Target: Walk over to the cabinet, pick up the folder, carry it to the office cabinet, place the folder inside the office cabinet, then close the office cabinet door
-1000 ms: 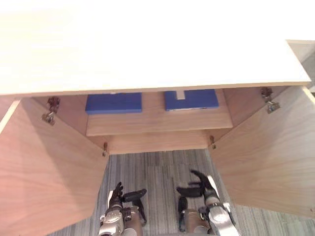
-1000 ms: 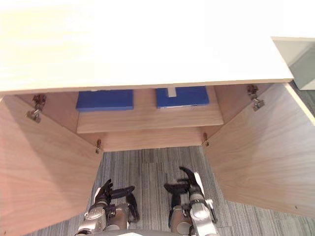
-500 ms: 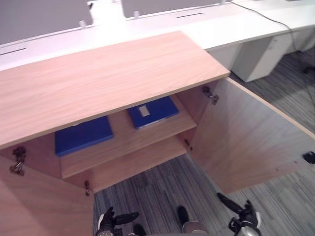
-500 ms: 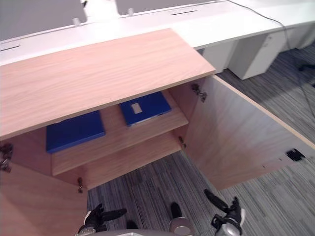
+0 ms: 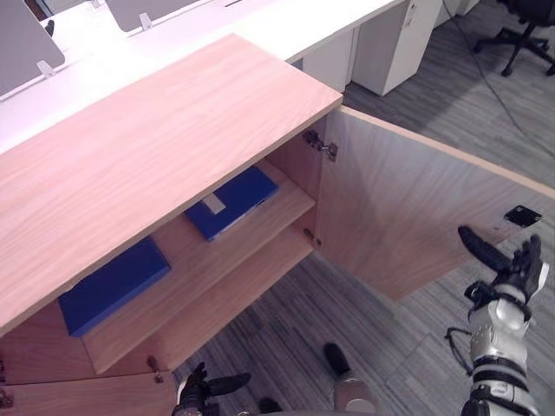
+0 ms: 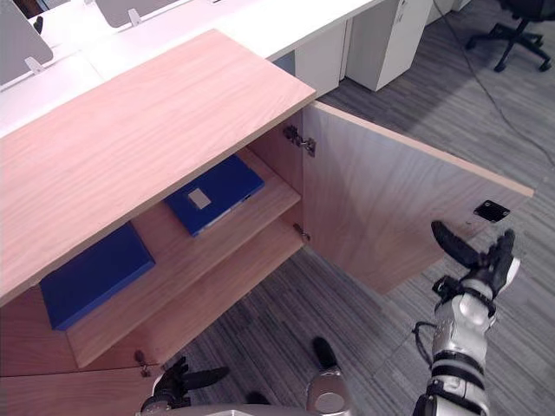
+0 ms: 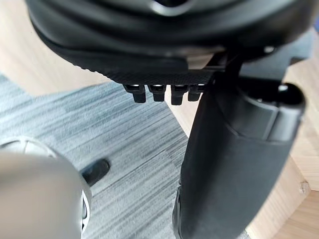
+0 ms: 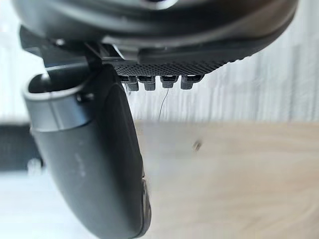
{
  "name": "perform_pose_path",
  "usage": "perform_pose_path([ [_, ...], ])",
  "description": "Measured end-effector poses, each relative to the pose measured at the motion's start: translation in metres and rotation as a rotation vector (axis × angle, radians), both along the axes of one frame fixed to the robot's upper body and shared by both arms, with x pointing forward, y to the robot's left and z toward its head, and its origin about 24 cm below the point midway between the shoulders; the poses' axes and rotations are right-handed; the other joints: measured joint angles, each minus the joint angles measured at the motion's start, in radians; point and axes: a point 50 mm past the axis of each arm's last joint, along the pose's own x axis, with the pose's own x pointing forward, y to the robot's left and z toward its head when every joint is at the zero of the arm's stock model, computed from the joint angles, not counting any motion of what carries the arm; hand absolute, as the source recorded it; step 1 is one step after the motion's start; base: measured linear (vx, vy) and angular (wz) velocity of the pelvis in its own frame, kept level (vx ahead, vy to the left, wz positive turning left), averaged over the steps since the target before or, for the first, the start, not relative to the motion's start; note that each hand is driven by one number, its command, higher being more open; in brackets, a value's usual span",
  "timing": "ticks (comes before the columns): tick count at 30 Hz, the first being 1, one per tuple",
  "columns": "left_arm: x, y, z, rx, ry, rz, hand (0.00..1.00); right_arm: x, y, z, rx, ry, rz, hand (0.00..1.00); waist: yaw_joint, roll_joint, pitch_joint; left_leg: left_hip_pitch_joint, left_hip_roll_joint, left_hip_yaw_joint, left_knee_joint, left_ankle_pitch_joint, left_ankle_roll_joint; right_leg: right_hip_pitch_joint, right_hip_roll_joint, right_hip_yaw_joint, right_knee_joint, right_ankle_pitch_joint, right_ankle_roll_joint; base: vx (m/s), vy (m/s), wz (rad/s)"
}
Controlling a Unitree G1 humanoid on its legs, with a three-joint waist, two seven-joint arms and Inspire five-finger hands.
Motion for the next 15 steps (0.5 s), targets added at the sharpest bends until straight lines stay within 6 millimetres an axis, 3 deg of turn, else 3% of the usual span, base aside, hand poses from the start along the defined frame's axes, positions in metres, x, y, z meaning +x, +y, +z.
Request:
perform_pose_path([
  [5, 0.002, -0.01, -0.001, -0.015, -0.003, -0.052, 1.0, 0.003, -0.007, 0.009, -0.038, 0.002, 0.012, 1.0, -0.008, 0.023, 0.021, -0.026, 0.0, -0.027, 0.004, 0.0, 0.0, -0.004, -0.009, -0.035, -0.016, 0.004, 0.005, -0.01, -0.064, 0.15],
  [10, 0.002, -0.017, -0.001, -0.027, -0.005, -0.065, 1.0, -0.003, 0.001, 0.01, -0.062, -0.017, 0.024, 1.0, -0.014, 0.029, 0.028, -0.044, 0.003, -0.055, 0.013, 0.0, 0.0, -0.017, -0.009, -0.05, -0.016, 0.008, 0.011, -0.02, -0.068, 0.04],
  [13, 0.002, -0.02, -0.002, -0.021, 0.003, -0.084, 1.0, -0.021, 0.029, 0.003, -0.047, -0.078, 0.038, 1.0, -0.026, 0.03, 0.041, -0.048, 0.011, -0.061, 0.017, 0.001, 0.001, -0.017, -0.005, -0.05, -0.019, 0.011, 0.015, -0.03, -0.077, 0.0],
  [15, 0.003, -0.026, -0.002, -0.028, 0.008, -0.097, 1.0, -0.043, 0.062, -0.007, -0.018, -0.106, 0.059, 1.0, -0.04, 0.028, 0.044, -0.051, 0.021, -0.062, 0.018, 0.003, 0.001, -0.017, -0.004, -0.05, -0.024, 0.015, 0.015, -0.03, -0.078, -0.01],
])
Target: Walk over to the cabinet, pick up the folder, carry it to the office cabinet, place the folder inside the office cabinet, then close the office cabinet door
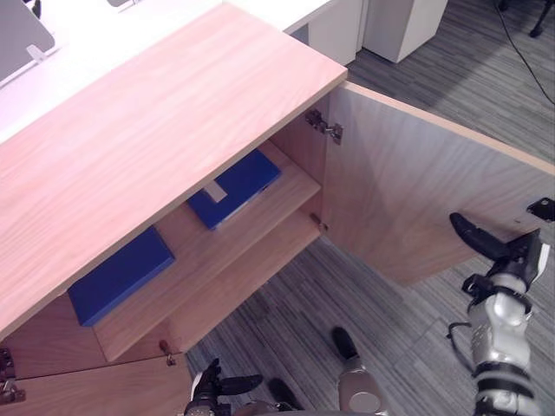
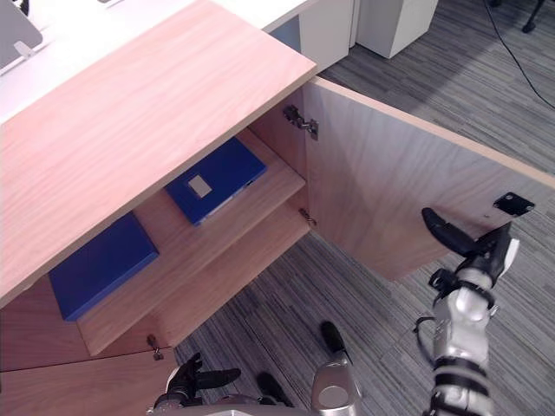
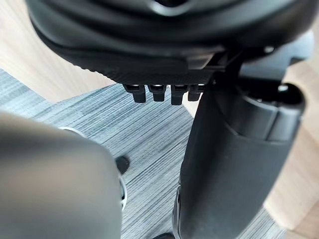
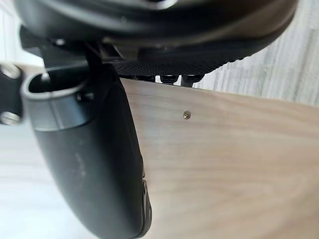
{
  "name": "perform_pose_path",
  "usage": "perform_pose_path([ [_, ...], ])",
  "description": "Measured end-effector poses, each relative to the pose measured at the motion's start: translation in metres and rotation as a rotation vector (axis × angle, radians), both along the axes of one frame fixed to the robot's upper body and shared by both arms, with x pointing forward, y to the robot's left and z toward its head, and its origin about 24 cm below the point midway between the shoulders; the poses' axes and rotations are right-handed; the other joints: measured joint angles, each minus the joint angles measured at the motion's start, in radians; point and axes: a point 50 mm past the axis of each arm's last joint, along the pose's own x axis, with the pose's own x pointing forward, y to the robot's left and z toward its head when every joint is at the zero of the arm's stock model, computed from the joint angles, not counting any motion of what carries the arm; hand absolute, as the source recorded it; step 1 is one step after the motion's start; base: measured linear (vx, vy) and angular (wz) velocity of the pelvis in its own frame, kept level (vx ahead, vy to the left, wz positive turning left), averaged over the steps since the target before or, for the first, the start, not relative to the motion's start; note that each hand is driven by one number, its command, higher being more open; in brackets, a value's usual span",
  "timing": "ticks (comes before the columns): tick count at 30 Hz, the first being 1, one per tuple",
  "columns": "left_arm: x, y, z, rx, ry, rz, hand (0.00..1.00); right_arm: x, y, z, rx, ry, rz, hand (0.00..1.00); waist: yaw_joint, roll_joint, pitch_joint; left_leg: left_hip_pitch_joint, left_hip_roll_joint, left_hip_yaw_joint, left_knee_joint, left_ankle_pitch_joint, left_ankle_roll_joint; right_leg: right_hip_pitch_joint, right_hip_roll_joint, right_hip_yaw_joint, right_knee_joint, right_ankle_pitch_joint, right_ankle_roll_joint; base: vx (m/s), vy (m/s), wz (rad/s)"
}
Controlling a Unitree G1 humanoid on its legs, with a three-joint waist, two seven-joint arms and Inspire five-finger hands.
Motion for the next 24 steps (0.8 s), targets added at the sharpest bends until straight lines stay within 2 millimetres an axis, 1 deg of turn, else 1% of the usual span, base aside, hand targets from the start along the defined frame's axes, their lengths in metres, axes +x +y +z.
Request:
perform_pose_path([
  [1, 0.001, -0.002, 0.0, -0.003, -0.001, -0.005, 1.0, -0.006, 0.008, -0.003, 0.008, 0.001, 0.01, 1.0, -0.004, 0.0, 0.0, 0.0, 0.001, 0.0, 0.001, 0.0, 0.0, 0.0, 0.001, 0.0, 0.0, 0.0, 0.0, -0.02, -0.055, -0.01],
  [2, 0.004, -0.006, 0.0, -0.011, -0.006, -0.01, 1.0, -0.019, 0.025, -0.008, 0.016, 0.016, 0.038, 1.0, -0.014, -0.005, 0.003, -0.002, 0.003, 0.0, 0.005, 0.0, 0.0, 0.0, 0.002, 0.001, 0.0, 0.001, 0.0, -0.03, -0.063, -0.03],
  [3, 0.007, -0.009, 0.001, -0.016, -0.013, -0.015, 1.0, -0.028, 0.038, -0.012, 0.015, 0.033, 0.069, 1.0, -0.021, -0.007, 0.005, -0.002, 0.005, 0.002, 0.008, 0.0, 0.0, 0.0, 0.003, 0.004, 0.0, 0.003, 0.0, -0.05, -0.071, -0.08],
  [4, 0.012, -0.011, 0.002, -0.018, -0.024, -0.027, 1.0, -0.041, 0.057, -0.018, 0.019, 0.063, 0.124, 1.0, -0.032, -0.019, 0.013, -0.001, 0.007, 0.006, 0.012, 0.0, -0.001, 0.0, 0.005, 0.01, 0.001, 0.006, 0.0, -0.05, -0.056, -0.13],
  [5, 0.015, -0.012, 0.003, -0.018, -0.031, -0.032, 1.0, -0.047, 0.067, -0.02, 0.031, 0.076, 0.154, 1.0, -0.034, -0.025, 0.017, 0.001, 0.009, 0.012, 0.015, -0.001, -0.001, 0.0, 0.007, 0.016, 0.001, 0.009, 0.0, -0.07, -0.054, -0.24],
  [7, 0.025, -0.014, 0.006, -0.012, -0.055, -0.061, 1.0, -0.071, 0.105, -0.026, 0.082, 0.128, 0.276, 1.0, -0.037, -0.055, 0.036, 0.004, 0.022, 0.033, 0.042, -0.013, -0.008, 0.0, 0.017, 0.04, 0.007, 0.019, -0.001, -0.08, -0.057, -0.29],
  [8, 0.025, -0.015, 0.006, -0.011, -0.056, -0.072, 1.0, -0.077, 0.115, -0.027, 0.095, 0.143, 0.309, 1.0, -0.037, -0.061, 0.039, 0.003, 0.028, 0.04, 0.051, -0.021, -0.009, 0.0, 0.02, 0.046, 0.01, 0.02, -0.002, -0.1, -0.061, -0.32],
  [9, 0.026, -0.017, 0.006, -0.006, -0.058, -0.094, 1.0, -0.086, 0.132, -0.029, 0.121, 0.169, 0.381, 1.0, -0.036, -0.07, 0.045, 0.003, 0.041, 0.052, 0.08, -0.036, -0.014, 0.0, 0.028, 0.058, 0.019, 0.021, -0.002, -0.1, -0.059, -0.29],
  [10, 0.026, -0.019, 0.006, -0.002, -0.057, -0.111, 1.0, -0.091, 0.144, -0.031, 0.14, 0.186, 0.435, 1.0, -0.036, -0.076, 0.048, 0.002, 0.05, 0.058, 0.101, -0.047, -0.02, -0.001, 0.035, 0.064, 0.027, 0.021, -0.002, -0.12, -0.072, -0.29],
  [11, 0.025, -0.022, 0.006, 0.007, -0.055, -0.141, 1.0, -0.098, 0.162, -0.034, 0.157, 0.219, 0.535, 1.0, -0.033, -0.087, 0.055, -0.003, 0.065, 0.059, 0.134, -0.06, -0.021, -0.002, 0.044, 0.067, 0.042, 0.02, -0.002, -0.1, -0.06, -0.14],
  [12, 0.025, -0.022, 0.006, 0.01, -0.052, -0.148, 1.0, -0.1, 0.166, -0.034, 0.16, 0.224, 0.559, 1.0, -0.032, -0.09, 0.058, -0.004, 0.068, 0.059, 0.14, -0.061, -0.021, -0.002, 0.045, 0.067, 0.045, 0.02, -0.002, -0.11, -0.067, -0.05],
  [13, 0.029, -0.021, 0.007, 0.022, -0.067, -0.177, 1.0, -0.102, 0.18, -0.036, 0.169, 0.239, 0.67, 1.0, -0.024, -0.102, 0.066, -0.014, 0.075, 0.056, 0.161, -0.064, -0.021, -0.007, 0.048, 0.066, 0.056, 0.02, -0.002, -0.11, -0.072, 0.1],
  [14, 0.037, -0.019, 0.01, 0.049, -0.088, -0.228, 1.0, -0.102, 0.197, -0.038, 0.167, 0.249, 0.831, 1.0, -0.007, -0.117, 0.078, -0.027, 0.079, 0.041, 0.181, -0.064, -0.02, -0.015, 0.049, 0.057, 0.074, 0.02, -0.001, -0.12, -0.075, 0.14],
  [15, 0.038, -0.018, 0.01, 0.053, -0.091, -0.237, 1.0, -0.101, 0.201, -0.038, 0.164, 0.249, 0.865, 1.0, -0.002, -0.119, 0.079, -0.031, 0.08, 0.036, 0.186, -0.063, -0.02, -0.017, 0.048, 0.053, 0.078, 0.019, -0.001, -0.13, -0.075, 0.32],
  [16, 0.043, -0.017, 0.012, 0.07, -0.103, -0.272, 1.0, -0.094, 0.214, -0.041, 0.143, 0.245, 0.993, 1.0, 0.016, -0.127, 0.084, -0.048, 0.081, 0.009, 0.204, -0.063, -0.017, -0.018, 0.044, 0.034, 0.086, 0.018, 0.0, -0.14, -0.068, 0.41],
  [18, 0.052, -0.014, 0.016, 0.092, -0.129, -0.312, 1.0, -0.068, 0.232, -0.042, 0.057, 0.223, 1.147, 1.0, 0.056, -0.135, 0.098, -0.067, 0.078, -0.037, 0.226, -0.061, -0.013, -0.015, 0.034, -0.002, 0.103, 0.008, 0.007, -0.16, -0.057, 0.63],
  [19, 0.057, -0.013, 0.019, 0.103, -0.144, -0.325, 1.0, -0.046, 0.239, -0.038, -0.014, 0.199, 1.203, 1.0, 0.084, -0.138, 0.105, -0.08, 0.067, -0.07, 0.227, -0.054, -0.003, -0.013, 0.022, -0.03, 0.108, 0.004, 0.008, -0.15, -0.039, 0.9],
  [20, 0.06, -0.01, 0.02, 0.113, -0.155, -0.323, 1.0, -0.027, 0.242, -0.026, -0.103, 0.141, 1.232, 1.0, 0.101, -0.14, 0.112, -0.097, 0.053, -0.111, 0.224, -0.045, 0.003, -0.01, 0.008, -0.065, 0.107, 0.002, 0.008, -0.14, -0.038, 0.88],
  [21, 0.062, -0.009, 0.022, 0.119, -0.164, -0.322, 1.0, -0.019, 0.244, -0.019, -0.131, 0.109, 1.239, 1.0, 0.106, -0.14, 0.112, -0.106, 0.047, -0.126, 0.22, -0.041, 0.006, -0.01, 0.001, -0.082, 0.106, 0.001, 0.006, -0.09, -0.015, 0.92],
  [22, 0.063, -0.004, 0.023, 0.134, -0.167, -0.321, 1.0, -0.003, 0.246, -0.006, -0.179, 0.052, 1.24, 1.0, 0.114, -0.144, 0.113, -0.124, 0.036, -0.161, 0.215, -0.024, 0.005, -0.009, -0.012, -0.115, 0.104, -0.003, 0.0, -0.07, -0.001, 0.86],
  [23, 0.063, 0.001, 0.023, 0.146, -0.163, -0.319, 1.0, 0.011, 0.244, 0.002, -0.235, 0.023, 1.226, 1.0, 0.122, -0.147, 0.112, -0.141, 0.028, -0.192, 0.212, -0.012, 0.011, -0.007, -0.022, -0.145, 0.1, -0.003, -0.002, -0.05, 0.014, 0.83],
  [24, 0.063, 0.003, 0.023, 0.152, -0.162, -0.315, 1.0, 0.018, 0.242, 0.004, -0.258, 0.018, 1.212, 1.0, 0.129, -0.148, 0.111, -0.148, 0.024, -0.207, 0.21, -0.007, 0.015, -0.006, -0.028, -0.16, 0.098, -0.002, -0.004, -0.01, 0.012, 0.75],
])
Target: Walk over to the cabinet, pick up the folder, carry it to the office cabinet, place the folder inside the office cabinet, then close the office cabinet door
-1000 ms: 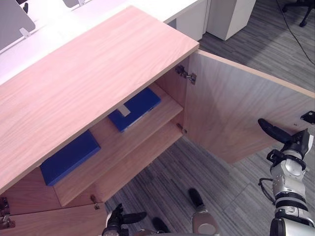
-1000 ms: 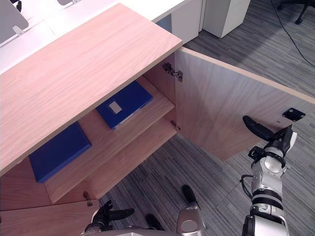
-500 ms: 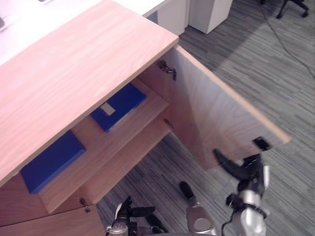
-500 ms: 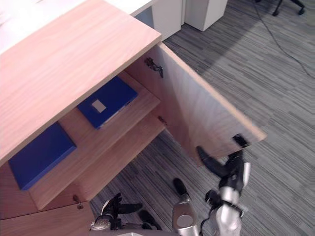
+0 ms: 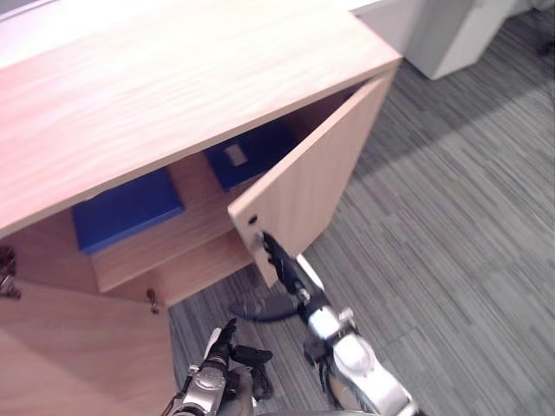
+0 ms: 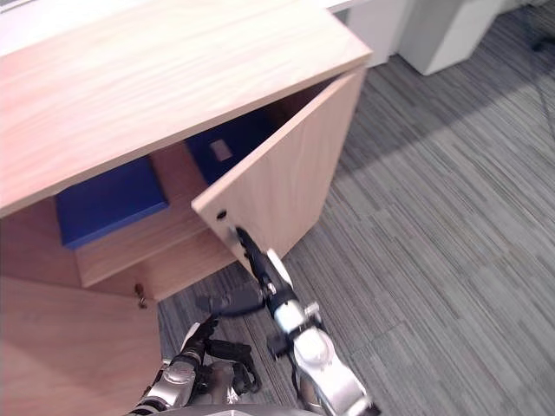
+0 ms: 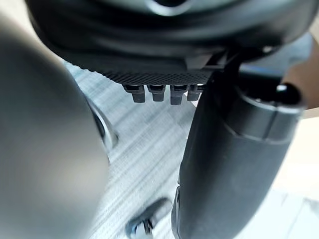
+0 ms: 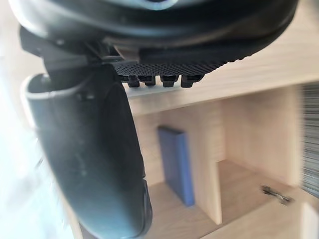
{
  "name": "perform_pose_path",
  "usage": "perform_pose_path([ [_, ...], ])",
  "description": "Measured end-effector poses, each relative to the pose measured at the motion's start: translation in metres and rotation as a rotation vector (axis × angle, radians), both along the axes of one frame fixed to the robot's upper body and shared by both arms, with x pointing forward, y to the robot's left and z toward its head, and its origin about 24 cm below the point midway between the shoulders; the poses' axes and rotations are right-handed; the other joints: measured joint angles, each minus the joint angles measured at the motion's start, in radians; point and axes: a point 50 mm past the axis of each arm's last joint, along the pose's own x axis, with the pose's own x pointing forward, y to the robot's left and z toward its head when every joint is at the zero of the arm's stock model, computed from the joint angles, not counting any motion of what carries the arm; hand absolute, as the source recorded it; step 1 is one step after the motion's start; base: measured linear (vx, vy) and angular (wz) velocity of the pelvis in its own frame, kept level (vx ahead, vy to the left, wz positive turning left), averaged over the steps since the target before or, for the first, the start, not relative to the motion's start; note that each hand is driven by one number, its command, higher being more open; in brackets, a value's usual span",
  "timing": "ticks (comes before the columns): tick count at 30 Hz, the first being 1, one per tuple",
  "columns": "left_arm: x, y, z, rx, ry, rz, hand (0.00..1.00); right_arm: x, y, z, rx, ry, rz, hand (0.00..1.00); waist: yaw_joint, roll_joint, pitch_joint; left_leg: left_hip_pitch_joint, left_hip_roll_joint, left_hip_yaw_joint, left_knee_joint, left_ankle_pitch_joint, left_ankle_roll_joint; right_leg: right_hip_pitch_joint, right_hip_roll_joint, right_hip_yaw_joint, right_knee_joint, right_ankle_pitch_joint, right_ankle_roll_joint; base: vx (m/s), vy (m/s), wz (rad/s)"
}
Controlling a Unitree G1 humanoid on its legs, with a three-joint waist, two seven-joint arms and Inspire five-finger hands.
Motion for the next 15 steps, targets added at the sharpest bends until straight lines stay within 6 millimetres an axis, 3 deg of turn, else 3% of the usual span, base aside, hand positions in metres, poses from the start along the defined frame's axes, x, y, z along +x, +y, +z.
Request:
perform_pose_path([
  [4, 0.002, 0.01, 0.003, 0.003, -0.031, 0.076, 1.0, 0.05, -0.028, 0.016, -0.088, -0.097, -0.166, 1.0, 0.039, -0.009, -0.002, -0.021, -0.024, -0.09, -0.032, 0.035, 0.011, 0.025, -0.018, -0.093, -0.012, 0.0, 0.001, 0.03, -0.007, 0.71],
  [6, 0.001, 0.015, 0.005, 0.0, -0.049, 0.11, 1.0, 0.082, -0.06, 0.028, -0.102, -0.124, -0.364, 1.0, 0.063, -0.011, -0.003, -0.044, -0.035, -0.147, -0.047, 0.063, 0.021, 0.031, -0.025, -0.15, -0.019, -0.001, 0.001, 0.03, -0.024, 0.72],
  [10, -0.004, 0.029, 0.005, 0.003, -0.052, 0.185, 1.0, 0.098, -0.113, 0.021, -0.159, -0.073, -0.596, 1.0, 0.071, -0.018, -0.007, -0.047, -0.044, -0.192, -0.076, 0.089, 0.021, 0.041, -0.03, -0.19, -0.019, -0.001, 0.001, -0.01, 0.004, 0.38],
  [15, -0.013, 0.041, 0.004, 0.02, -0.042, 0.234, 1.0, 0.093, -0.123, 0.013, -0.182, -0.05, -0.626, 1.0, 0.073, -0.02, -0.009, -0.03, -0.067, -0.241, -0.16, 0.141, 0.007, 0.045, -0.041, -0.236, -0.015, -0.028, -0.002, -0.03, -0.005, 0.31],
])
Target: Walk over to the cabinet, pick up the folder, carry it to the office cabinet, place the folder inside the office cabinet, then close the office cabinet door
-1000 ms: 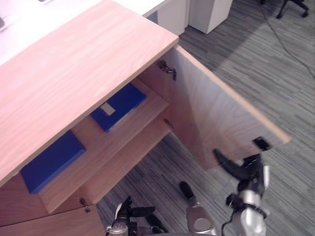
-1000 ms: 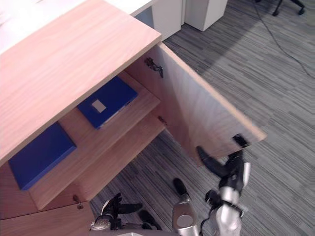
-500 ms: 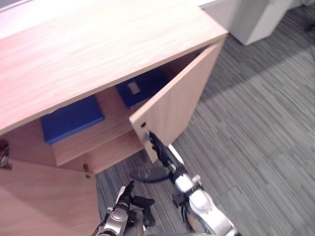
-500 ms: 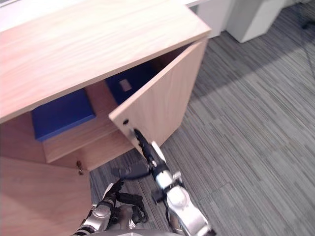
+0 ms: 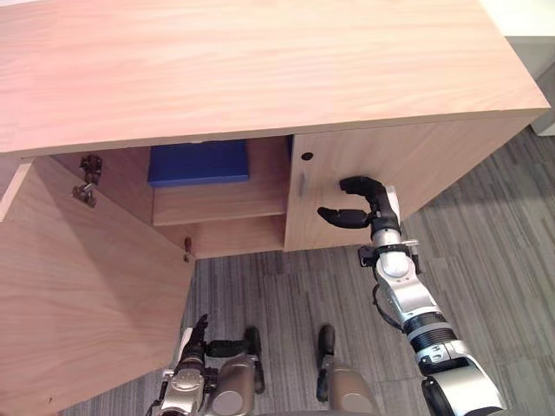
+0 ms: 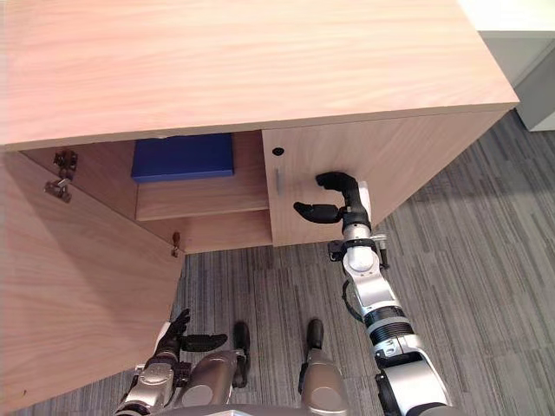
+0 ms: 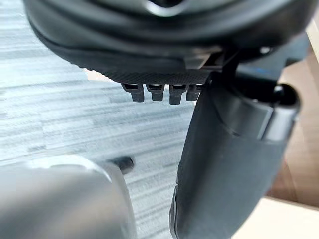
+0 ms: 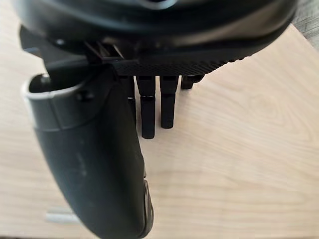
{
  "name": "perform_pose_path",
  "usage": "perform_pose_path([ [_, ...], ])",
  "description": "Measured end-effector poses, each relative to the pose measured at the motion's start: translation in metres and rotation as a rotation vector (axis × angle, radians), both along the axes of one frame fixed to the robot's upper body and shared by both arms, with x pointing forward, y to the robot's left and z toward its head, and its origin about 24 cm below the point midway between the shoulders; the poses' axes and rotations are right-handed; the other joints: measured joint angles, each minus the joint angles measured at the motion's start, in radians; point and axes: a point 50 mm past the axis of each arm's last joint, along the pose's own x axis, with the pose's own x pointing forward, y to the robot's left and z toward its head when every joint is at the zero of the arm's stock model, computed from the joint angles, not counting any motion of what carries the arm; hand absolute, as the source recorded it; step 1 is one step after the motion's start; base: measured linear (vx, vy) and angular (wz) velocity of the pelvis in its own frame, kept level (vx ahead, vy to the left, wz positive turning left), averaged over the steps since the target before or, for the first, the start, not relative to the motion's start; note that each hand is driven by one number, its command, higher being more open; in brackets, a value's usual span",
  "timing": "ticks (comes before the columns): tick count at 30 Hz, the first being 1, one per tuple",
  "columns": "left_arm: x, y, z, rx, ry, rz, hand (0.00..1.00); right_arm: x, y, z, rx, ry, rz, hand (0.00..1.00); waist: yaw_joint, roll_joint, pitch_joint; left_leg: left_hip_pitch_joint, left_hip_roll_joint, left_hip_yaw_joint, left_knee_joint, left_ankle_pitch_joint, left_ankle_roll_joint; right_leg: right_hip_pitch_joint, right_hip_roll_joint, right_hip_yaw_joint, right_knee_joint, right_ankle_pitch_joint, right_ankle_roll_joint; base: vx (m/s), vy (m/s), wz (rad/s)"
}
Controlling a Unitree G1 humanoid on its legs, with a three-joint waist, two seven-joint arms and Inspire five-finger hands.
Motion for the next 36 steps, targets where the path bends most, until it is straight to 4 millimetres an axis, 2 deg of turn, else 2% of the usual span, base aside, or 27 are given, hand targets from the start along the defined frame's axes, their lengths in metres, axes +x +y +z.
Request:
perform_pose_path([
  [3, -0.01, 0.009, -0.002, 0.01, 0.021, 0.047, 1.0, -0.019, -0.001, -0.018, 0.015, 0.04, 0.01, 1.0, 0.002, -0.004, -0.005, 0.031, -0.007, -0.037, -0.062, 0.037, -0.004, 0.023, -0.001, -0.041, -0.001, -0.023, 0.007, 0.02, -0.028, 0.44],
  [5, -0.022, 0.013, -0.005, 0.02, 0.046, 0.079, 1.0, -0.046, 0.005, -0.049, 0.063, 0.136, 0.024, 1.0, 0.007, -0.009, -0.019, 0.052, -0.014, -0.085, -0.114, 0.062, -0.009, 0.047, -0.001, -0.09, -0.001, -0.044, 0.008, 0.06, -0.032, 0.57],
  [6, -0.023, 0.014, -0.005, 0.013, 0.046, 0.093, 1.0, -0.054, 0.006, -0.058, 0.075, 0.167, 0.022, 1.0, 0.007, -0.009, -0.02, 0.055, -0.016, -0.101, -0.124, 0.067, -0.01, 0.054, -0.002, -0.107, -0.002, -0.05, 0.009, 0.09, -0.039, 0.74],
  [7, -0.026, 0.015, -0.006, 0.0, 0.043, 0.127, 1.0, -0.068, 0.008, -0.075, 0.095, 0.238, 0.026, 1.0, 0.011, -0.011, -0.024, 0.059, -0.02, -0.136, -0.145, 0.081, -0.01, 0.068, -0.004, -0.144, -0.002, -0.061, 0.008, 0.08, -0.038, 0.74],
  [8, -0.027, 0.014, -0.006, -0.009, 0.04, 0.142, 1.0, -0.076, 0.009, -0.084, 0.106, 0.276, 0.025, 1.0, 0.012, -0.009, -0.028, 0.059, -0.022, -0.157, -0.156, 0.087, -0.013, 0.075, -0.006, -0.167, -0.002, -0.066, 0.006, 0.11, -0.041, 0.97],
  [10, -0.028, 0.013, -0.004, -0.042, 0.008, 0.195, 1.0, -0.101, 0.014, -0.118, 0.092, 0.429, 0.031, 1.0, 0.021, -0.009, -0.038, 0.06, -0.031, -0.233, -0.187, 0.116, -0.008, 0.108, -0.01, -0.248, -0.005, -0.077, 0.001, 0.13, -0.032, 1.06],
  [11, -0.027, 0.013, -0.003, -0.049, -0.003, 0.204, 1.0, -0.106, 0.015, -0.125, 0.084, 0.463, 0.033, 1.0, 0.026, -0.009, -0.038, 0.061, -0.034, -0.254, -0.191, 0.12, -0.011, 0.118, -0.011, -0.267, -0.005, -0.08, 0.0, 0.11, -0.011, 1.02],
  [13, -0.024, 0.012, 0.006, -0.074, -0.084, 0.24, 1.0, -0.122, 0.019, -0.147, 0.072, 0.578, 0.03, 1.0, 0.051, -0.008, -0.041, 0.06, -0.044, -0.333, -0.196, 0.131, -0.017, 0.156, -0.012, -0.334, -0.006, -0.09, -0.008, 0.09, 0.012, 1.04],
  [14, -0.023, 0.013, 0.009, -0.078, -0.11, 0.251, 1.0, -0.124, 0.02, -0.15, 0.065, 0.596, 0.031, 1.0, 0.056, -0.007, -0.041, 0.06, -0.047, -0.354, -0.197, 0.133, -0.019, 0.167, -0.012, -0.352, -0.006, -0.094, -0.011, 0.06, 0.024, 1.07],
  [17, -0.013, 0.03, 0.036, -0.093, -0.302, 0.355, 1.0, -0.13, 0.017, -0.157, 0.072, 0.629, -0.005, 1.0, 0.103, -0.006, -0.042, 0.056, -0.07, -0.462, -0.198, 0.152, -0.029, 0.216, -0.02, -0.434, -0.001, -0.133, -0.025, 0.0, 0.015, 0.97],
  [18, -0.012, 0.032, 0.038, -0.093, -0.32, 0.365, 1.0, -0.129, 0.016, -0.156, 0.072, 0.627, -0.009, 1.0, 0.105, -0.005, -0.042, 0.055, -0.074, -0.47, -0.199, 0.154, -0.03, 0.221, -0.022, -0.441, -0.001, -0.137, -0.025, -0.04, 0.001, 0.94],
  [21, -0.003, 0.053, 0.067, -0.075, -0.499, 0.467, 1.0, -0.122, 0.009, -0.152, 0.06, 0.603, -0.039, 1.0, 0.135, 0.017, -0.043, 0.037, -0.094, -0.551, -0.2, 0.168, -0.046, 0.23, -0.025, -0.496, 0.028, -0.182, -0.013, -0.07, -0.014, 0.73],
  [23, -0.001, 0.065, 0.087, -0.052, -0.605, 0.51, 1.0, -0.12, 0.005, -0.15, 0.049, 0.594, -0.046, 1.0, 0.152, 0.03, -0.048, 0.025, -0.095, -0.581, -0.205, 0.16, -0.046, 0.226, -0.029, -0.531, 0.063, -0.213, 0.001, -0.12, -0.042, 0.58],
  [27, -0.001, 0.087, 0.12, 0.015, -0.749, 0.523, 1.0, -0.123, 0.004, -0.152, 0.047, 0.603, -0.047, 1.0, 0.166, 0.03, -0.049, 0.016, -0.09, -0.597, -0.205, 0.173, -0.063, 0.223, -0.031, -0.566, 0.109, -0.249, 0.002, -0.06, -0.063, 0.35],
  [31, 0.013, 0.087, 0.152, 0.029, -0.905, 0.47, 1.0, -0.133, -0.003, -0.157, 0.04, 0.628, -0.067, 1.0, 0.172, 0.029, -0.049, -0.002, -0.091, -0.62, -0.2, 0.19, -0.064, 0.198, -0.037, -0.558, 0.156, -0.272, 0.0, -0.01, -0.068, 0.18],
  [36, 0.032, 0.072, 0.172, 0.007, -1.004, 0.365, 1.0, -0.138, -0.006, -0.159, 0.043, 0.646, -0.076, 1.0, 0.154, 0.028, -0.05, -0.003, -0.087, -0.623, -0.2, 0.193, -0.07, 0.187, -0.033, -0.501, 0.171, -0.289, -0.006, -0.05, -0.059, 0.03],
])
